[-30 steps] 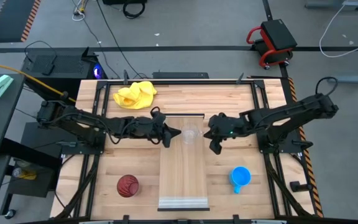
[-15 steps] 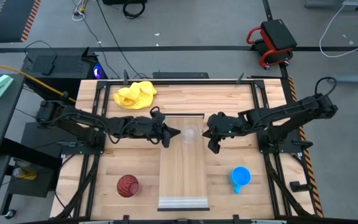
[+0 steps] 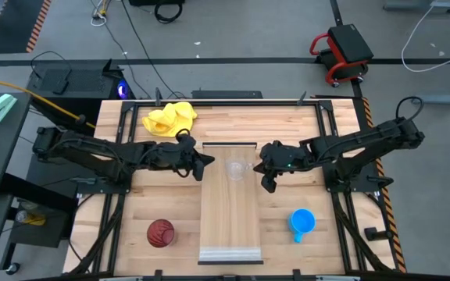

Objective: Stack small to large cups/mugs on shelf
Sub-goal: Put the transparent mug on the shelf, then put the blue mug on the shelf

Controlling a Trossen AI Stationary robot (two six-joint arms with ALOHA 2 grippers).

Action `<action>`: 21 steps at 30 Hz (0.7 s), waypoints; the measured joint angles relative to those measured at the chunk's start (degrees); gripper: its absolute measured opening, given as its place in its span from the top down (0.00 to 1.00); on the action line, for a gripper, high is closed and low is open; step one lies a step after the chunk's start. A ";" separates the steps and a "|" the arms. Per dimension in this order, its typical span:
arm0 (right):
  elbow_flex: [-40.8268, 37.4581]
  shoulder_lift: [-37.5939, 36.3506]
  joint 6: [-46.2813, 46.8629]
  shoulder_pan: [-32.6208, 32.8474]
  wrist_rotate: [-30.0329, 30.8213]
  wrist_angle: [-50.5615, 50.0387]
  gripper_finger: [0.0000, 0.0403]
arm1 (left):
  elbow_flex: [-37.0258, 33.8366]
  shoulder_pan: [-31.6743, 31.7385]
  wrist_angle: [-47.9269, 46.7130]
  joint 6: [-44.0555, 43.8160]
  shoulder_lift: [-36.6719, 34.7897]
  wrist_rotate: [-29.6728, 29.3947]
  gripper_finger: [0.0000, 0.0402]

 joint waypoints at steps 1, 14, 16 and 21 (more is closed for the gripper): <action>0.00 0.00 -0.03 -0.06 -0.02 0.41 0.98 | 0.00 0.00 0.04 0.15 0.00 0.00 0.96; -0.02 0.34 -1.08 -1.71 -1.76 2.11 0.98 | 0.00 0.00 -0.63 0.27 0.13 -0.40 0.96; -0.03 0.55 -1.08 -1.78 -1.82 2.31 0.98 | 0.00 0.00 -0.66 0.29 0.13 -0.40 0.96; -0.09 0.83 -1.08 -1.77 -1.99 2.48 0.98 | 0.00 0.00 -1.03 0.41 0.13 -0.46 0.94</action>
